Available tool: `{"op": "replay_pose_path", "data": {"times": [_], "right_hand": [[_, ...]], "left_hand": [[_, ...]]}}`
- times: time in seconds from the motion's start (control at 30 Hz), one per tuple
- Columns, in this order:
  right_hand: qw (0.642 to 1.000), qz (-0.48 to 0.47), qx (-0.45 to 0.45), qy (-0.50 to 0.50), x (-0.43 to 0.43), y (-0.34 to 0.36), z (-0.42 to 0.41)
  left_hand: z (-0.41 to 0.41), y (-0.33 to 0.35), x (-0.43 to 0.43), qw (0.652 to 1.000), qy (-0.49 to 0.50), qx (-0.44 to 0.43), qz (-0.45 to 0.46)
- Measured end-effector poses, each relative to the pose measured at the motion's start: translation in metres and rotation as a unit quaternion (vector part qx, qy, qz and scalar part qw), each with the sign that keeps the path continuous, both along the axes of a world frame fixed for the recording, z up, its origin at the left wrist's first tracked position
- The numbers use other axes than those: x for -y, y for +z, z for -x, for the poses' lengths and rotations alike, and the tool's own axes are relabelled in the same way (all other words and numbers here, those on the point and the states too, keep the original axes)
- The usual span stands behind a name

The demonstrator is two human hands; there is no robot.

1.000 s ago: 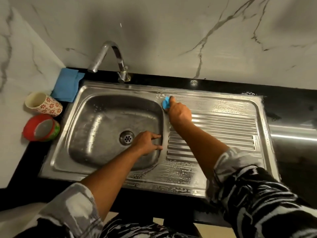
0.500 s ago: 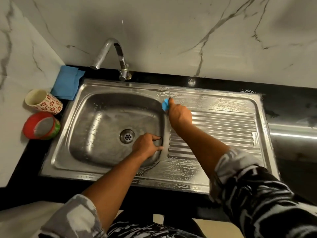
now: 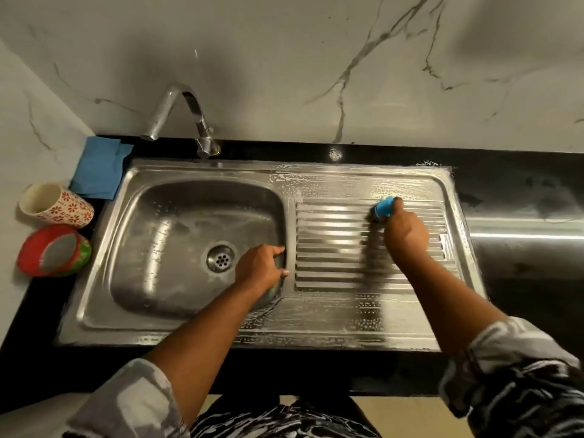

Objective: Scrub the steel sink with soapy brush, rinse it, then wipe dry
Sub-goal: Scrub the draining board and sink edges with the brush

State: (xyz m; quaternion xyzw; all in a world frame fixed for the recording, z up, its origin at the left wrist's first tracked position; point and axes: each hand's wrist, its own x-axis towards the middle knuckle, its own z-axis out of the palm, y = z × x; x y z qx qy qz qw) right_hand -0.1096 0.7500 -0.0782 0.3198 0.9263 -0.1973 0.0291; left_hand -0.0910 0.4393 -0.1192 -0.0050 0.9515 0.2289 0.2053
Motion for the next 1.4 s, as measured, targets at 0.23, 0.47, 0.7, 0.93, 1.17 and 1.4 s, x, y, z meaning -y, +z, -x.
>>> {"op": "replay_pose_path", "data": {"times": [0.23,0.47,0.7,0.93,1.17,1.4], "right_hand": [[0.976,0.077,0.047,0.197,0.162,-0.003,0.026],[0.991,0.098,0.059,0.071,0.045,0.002,0.013],[0.993,0.105,-0.004,-0.054,0.004,0.018,0.003],[0.979,0.127,0.02,0.158,0.144,0.008,0.032],[0.995,0.049,0.041,0.075,-0.01,0.008,0.013],[0.993,0.057,0.027,-0.099,-0.099,0.023,-0.014]], "left_hand": [[0.002,0.002,-0.003,1.0,-0.011,0.014,0.013],[0.002,0.011,-0.009,0.999,-0.012,0.018,0.039],[0.007,0.021,-0.021,0.989,-0.045,-0.008,0.137],[0.019,0.027,-0.033,0.974,-0.067,0.012,0.218],[0.02,0.026,-0.036,0.973,-0.072,0.017,0.218],[0.027,0.027,-0.039,0.973,-0.058,0.033,0.22]]}}
